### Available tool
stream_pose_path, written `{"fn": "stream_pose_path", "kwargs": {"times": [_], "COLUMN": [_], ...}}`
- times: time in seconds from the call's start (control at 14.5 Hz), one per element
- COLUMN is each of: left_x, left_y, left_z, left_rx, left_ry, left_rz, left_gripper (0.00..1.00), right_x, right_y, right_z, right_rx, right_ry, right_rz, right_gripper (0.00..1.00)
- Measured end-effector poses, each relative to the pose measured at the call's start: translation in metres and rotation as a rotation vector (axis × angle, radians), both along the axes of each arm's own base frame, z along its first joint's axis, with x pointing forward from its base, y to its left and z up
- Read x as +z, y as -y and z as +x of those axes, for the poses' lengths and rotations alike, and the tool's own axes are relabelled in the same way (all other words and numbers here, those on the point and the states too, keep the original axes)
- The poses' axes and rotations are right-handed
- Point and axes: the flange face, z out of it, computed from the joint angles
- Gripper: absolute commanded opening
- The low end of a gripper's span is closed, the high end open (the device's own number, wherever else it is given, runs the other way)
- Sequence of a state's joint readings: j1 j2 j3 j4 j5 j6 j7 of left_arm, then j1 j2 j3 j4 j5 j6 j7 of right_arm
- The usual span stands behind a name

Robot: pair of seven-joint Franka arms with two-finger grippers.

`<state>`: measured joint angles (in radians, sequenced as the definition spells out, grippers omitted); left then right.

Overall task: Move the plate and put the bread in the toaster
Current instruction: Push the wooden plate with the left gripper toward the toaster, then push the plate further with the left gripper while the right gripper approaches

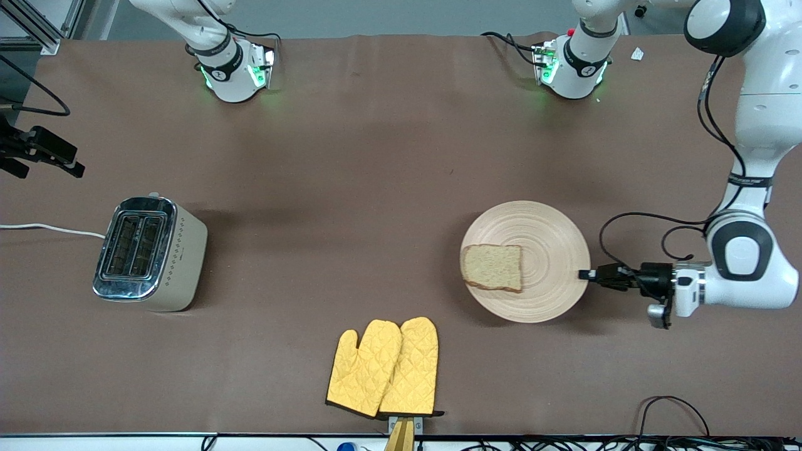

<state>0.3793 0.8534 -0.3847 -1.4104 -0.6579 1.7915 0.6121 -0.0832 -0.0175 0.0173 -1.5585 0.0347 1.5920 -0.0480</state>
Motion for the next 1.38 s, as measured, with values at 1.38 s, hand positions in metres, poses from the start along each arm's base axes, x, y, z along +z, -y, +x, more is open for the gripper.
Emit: {"fn": "stream_pose_path", "kwargs": {"times": [1.38], "left_x": [-0.023], "left_y": [0.312], "left_z": [-0.031], "left_rx": [0.045], "left_ry": [0.001], "left_rz": [-0.048], "left_gripper": [0.03], "right_x": [-0.242], "right_y": [-0.168], "right_z": [0.071], "right_rx": [-0.121], "right_ry": [0.013], "right_rz": [0.099], "right_gripper": [1.0]}}
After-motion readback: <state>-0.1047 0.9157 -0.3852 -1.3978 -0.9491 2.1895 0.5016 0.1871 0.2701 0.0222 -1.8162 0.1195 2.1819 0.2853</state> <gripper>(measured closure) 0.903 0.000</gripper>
